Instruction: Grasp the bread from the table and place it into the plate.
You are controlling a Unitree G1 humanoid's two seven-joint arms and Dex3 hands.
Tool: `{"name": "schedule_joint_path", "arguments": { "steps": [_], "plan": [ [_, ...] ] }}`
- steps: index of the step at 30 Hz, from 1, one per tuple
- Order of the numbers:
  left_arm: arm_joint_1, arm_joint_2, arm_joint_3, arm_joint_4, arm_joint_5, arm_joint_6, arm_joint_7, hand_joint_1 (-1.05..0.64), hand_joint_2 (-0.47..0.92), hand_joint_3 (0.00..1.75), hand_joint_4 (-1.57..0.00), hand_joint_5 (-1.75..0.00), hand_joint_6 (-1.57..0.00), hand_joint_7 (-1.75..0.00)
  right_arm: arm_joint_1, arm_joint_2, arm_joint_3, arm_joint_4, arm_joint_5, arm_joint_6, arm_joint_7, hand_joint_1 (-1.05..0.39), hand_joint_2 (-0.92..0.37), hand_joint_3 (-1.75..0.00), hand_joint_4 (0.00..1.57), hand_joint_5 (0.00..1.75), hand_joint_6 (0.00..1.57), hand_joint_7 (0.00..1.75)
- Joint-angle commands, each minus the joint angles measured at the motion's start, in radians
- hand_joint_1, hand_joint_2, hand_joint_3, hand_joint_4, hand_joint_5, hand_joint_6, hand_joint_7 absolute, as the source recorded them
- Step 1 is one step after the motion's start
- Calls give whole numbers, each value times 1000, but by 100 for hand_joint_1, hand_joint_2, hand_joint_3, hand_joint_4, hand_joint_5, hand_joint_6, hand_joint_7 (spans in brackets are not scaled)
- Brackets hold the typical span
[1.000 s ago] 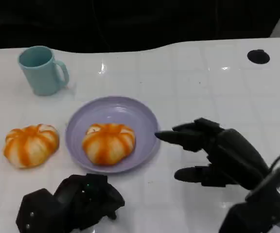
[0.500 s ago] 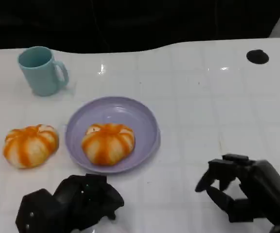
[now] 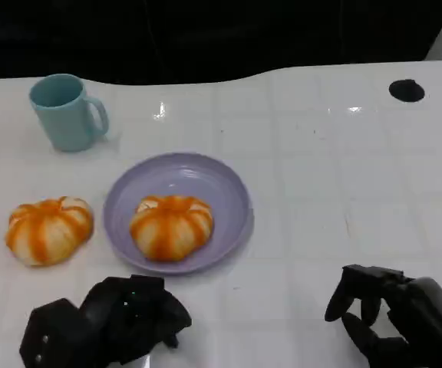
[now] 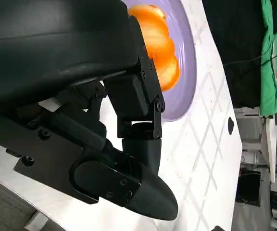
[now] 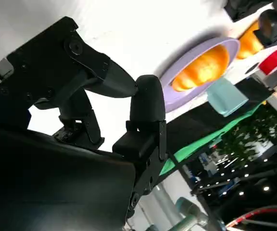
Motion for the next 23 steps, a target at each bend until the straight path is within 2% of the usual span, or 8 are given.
{"name": "schedule_joint_path", "arguments": {
  "steps": [1,8,15,23],
  "plan": [
    [2,24,15,14,-3,1,-3,-105,85,1,-88,-151,-130,-76,-22,3,-8,32,-11,-6,-34,-22,-41,-128,78,175,62,161],
    [4,29,18,19,-9,-5,-14,-104,85,0,-88,-151,-129,-76,-39,14,-7,55,-1,4,-37,-23,-39,-128,80,175,61,163],
    [5,31,11,18,2,-7,-7,-105,85,1,-88,-151,-130,-76,-60,5,-4,97,-18,-27,-69,-22,-37,-130,82,175,63,163],
    [-1,32,15,26,-1,-11,-10,-105,85,1,-88,-151,-129,-76,-58,7,2,90,-24,-12,-63,-22,-36,-129,82,175,64,161]
  ]
}}
